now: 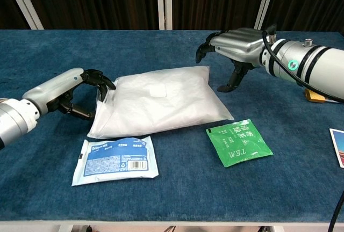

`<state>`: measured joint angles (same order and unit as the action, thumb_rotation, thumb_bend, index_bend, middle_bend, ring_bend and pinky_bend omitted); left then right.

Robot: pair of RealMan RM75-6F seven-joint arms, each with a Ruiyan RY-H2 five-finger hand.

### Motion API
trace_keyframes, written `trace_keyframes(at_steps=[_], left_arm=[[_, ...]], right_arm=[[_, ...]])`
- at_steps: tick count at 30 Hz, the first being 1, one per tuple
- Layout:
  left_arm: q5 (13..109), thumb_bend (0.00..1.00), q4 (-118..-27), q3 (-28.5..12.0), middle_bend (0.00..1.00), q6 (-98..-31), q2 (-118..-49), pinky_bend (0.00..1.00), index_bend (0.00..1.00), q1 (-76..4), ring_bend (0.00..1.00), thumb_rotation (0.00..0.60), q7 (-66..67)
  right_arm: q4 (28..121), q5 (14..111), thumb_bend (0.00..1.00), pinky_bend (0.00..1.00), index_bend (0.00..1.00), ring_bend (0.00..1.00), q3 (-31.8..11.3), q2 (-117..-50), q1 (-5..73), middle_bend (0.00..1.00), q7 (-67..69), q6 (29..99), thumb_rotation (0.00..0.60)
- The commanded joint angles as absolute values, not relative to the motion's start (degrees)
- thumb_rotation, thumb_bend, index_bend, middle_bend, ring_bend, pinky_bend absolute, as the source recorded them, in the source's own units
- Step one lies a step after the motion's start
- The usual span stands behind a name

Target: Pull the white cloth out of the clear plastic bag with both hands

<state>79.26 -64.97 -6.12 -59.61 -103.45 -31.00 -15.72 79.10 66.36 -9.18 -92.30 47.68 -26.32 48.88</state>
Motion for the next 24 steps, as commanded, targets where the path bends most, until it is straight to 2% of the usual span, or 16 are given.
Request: trace_keyframes(at_steps=[1, 10, 19, 24], left_arm=[[78.57, 0.54, -64.92, -6.51, 0.26, -59.33, -103.42, 0.11, 0.72, -30.93, 0.03, 0.6, -15.3], [74.13, 0.54, -66.73, -9.01, 0.25, -58.52, -103.37, 0.11, 0.72, -30.57, 0.03, 0.6, -12.62], [72.39, 0.54, -69.83, -9.7, 0.25, -58.65, -103.58, 0.11, 0.72, -30.62, 0.03, 0.6, -8.68], [71.87, 0.54, -70.99, -9.97, 0.25, -58.7, -103.67, 0.11, 0.72, -30.77, 0.03, 0.6, -7.2]], right_arm=[[83.8, 71.09, 0.21, 0.07, 0.31, 0.02, -5.66, -89.57, 44.1, 0.22, -23.54, 53.02, 0.6], [90.88, 69.64, 0.15, 0.09, 0.39, 0.05, -2.36, -88.3, 35.46, 0.27, -24.38, 63.07, 0.6], [91.17, 65.42, 0.12, 0.1, 0.46, 0.09, -3.45, -96.6, 30.89, 0.32, -22.39, 67.24, 0.6], [89.32, 64.67, 0.15, 0.11, 0.5, 0.1, -5.04, -100.77, 30.32, 0.34, -24.35, 69.32, 0.6]])
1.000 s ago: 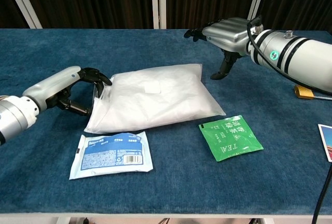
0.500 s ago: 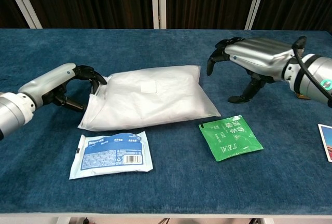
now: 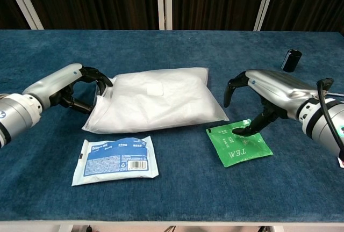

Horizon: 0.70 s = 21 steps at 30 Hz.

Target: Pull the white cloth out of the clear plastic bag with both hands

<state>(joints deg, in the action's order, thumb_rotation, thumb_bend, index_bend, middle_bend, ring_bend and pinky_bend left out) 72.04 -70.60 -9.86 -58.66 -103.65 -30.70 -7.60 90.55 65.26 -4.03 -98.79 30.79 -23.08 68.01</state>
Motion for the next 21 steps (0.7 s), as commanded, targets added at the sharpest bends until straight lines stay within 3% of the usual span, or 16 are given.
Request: trace_keyframes(at_steps=[1, 21], left_arm=[[71.84, 0.54, -71.13, -9.99, 0.25, -58.75, -103.68, 0.11, 0.72, -30.79, 0.03, 0.6, -6.98], [71.78, 0.54, -71.22, -9.78, 0.24, -58.44, -104.1, 0.11, 0.72, -31.14, 0.03, 0.6, -5.79]], right_arm=[[88.86, 64.57, 0.16, 0.11, 0.5, 0.11, -5.28, -101.38, 30.29, 0.34, -25.0, 69.68, 0.6], [85.36, 58.91, 0.23, 0.13, 0.55, 0.14, -9.42, -106.87, 29.53, 0.37, -28.8, 69.15, 0.6]])
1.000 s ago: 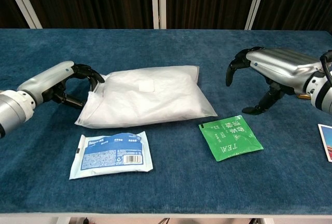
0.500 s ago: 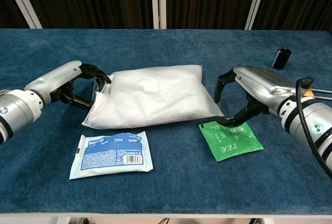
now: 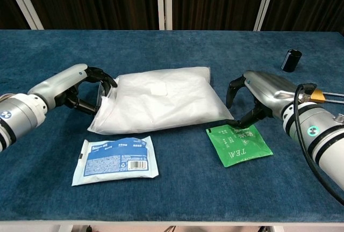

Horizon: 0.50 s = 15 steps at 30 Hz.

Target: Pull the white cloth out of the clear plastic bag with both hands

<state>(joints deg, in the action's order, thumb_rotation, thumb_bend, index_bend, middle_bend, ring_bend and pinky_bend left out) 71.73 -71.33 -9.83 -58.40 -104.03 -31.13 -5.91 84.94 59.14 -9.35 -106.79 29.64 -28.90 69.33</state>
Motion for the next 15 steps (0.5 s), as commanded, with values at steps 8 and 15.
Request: trace_keyframes(at_steps=[8, 15], left_arm=[[72.14, 0.54, -70.8, -9.5, 0.24, -58.3, -104.5, 0.11, 0.72, -31.33, 0.03, 0.6, -5.69], [72.25, 0.54, -70.49, -9.23, 0.24, -58.04, -104.84, 0.11, 0.72, -31.46, 0.03, 0.6, -5.36]], right_arm=[[87.36, 57.96, 0.21, 0.13, 0.56, 0.14, -10.14, -106.65, 29.0, 0.38, -28.62, 69.19, 0.6], [88.13, 56.94, 0.22, 0.13, 0.58, 0.16, -10.85, -106.69, 29.03, 0.39, -29.28, 69.26, 0.6]])
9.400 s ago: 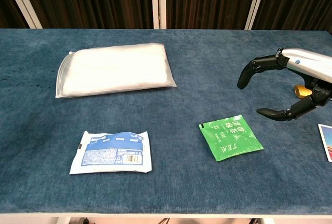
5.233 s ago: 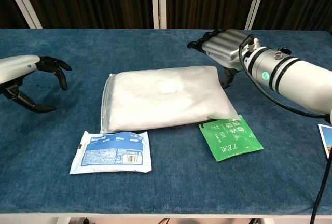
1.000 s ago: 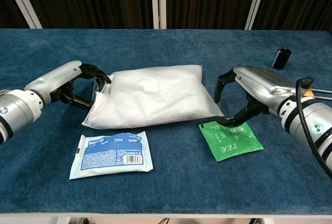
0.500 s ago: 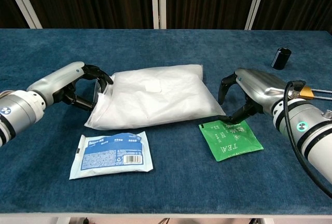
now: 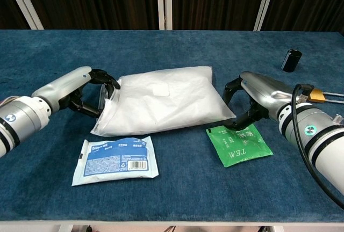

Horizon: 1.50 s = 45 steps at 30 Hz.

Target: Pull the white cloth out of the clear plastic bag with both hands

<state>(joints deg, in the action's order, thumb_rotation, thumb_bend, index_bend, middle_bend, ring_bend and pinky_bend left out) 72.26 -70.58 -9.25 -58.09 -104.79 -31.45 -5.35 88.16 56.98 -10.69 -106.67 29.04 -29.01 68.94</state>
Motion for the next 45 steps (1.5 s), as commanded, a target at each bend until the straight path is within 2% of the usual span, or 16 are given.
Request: trace_keyframes(at_steps=[1, 7, 14, 23, 26, 37, 45], left_arm=[[72.25, 0.54, -70.44, -9.23, 0.24, -58.0, -104.88, 0.11, 0.72, -31.48, 0.03, 0.6, -5.38], [72.3, 0.54, -70.25, -9.18, 0.24, -57.74, -105.14, 0.11, 0.72, -31.68, 0.03, 0.6, -5.21], [72.22, 0.54, -70.26, -9.16, 0.23, -57.61, -105.1, 0.11, 0.72, -31.7, 0.03, 0.6, -5.08], [72.8, 0.54, -70.51, -8.83, 0.23, -58.62, -104.52, 0.11, 0.72, -31.13, 0.03, 0.6, -5.11], [72.93, 0.54, -70.92, -8.91, 0.23, -59.45, -103.59, 0.11, 0.72, -30.62, 0.03, 0.6, -5.25], [73.64, 0.54, -72.33, -8.42, 0.23, -62.94, -99.15, 0.11, 0.72, -28.1, 0.03, 0.6, -4.76], [72.27, 0.54, -71.71, -9.15, 0.23, -64.24, -96.07, 0.11, 0.72, -26.49, 0.03, 0.6, -4.42]], right_arm=[[88.06, 56.88, 0.23, 0.13, 0.59, 0.16, -10.95, -106.77, 29.04, 0.4, -29.32, 69.32, 0.6], [87.2, 56.55, 0.34, 0.13, 0.64, 0.17, -11.2, -107.73, 29.34, 0.4, -29.58, 69.16, 0.6], [86.1, 56.6, 0.38, 0.14, 0.67, 0.18, -11.48, -108.75, 29.61, 0.4, -29.83, 69.33, 0.6], [84.79, 58.0, 0.6, 0.14, 0.75, 0.19, -11.39, -108.8, 29.5, 0.4, -30.43, 70.59, 0.6], [85.03, 59.21, 0.64, 0.14, 0.76, 0.19, -11.33, -107.39, 29.08, 0.4, -30.63, 71.67, 0.6], [86.78, 60.83, 0.67, 0.14, 0.77, 0.19, -13.61, -98.67, 26.21, 0.39, -28.21, 75.27, 0.6], [84.64, 59.61, 0.67, 0.14, 0.77, 0.19, -15.04, -92.44, 23.82, 0.39, -24.85, 75.39, 0.6]])
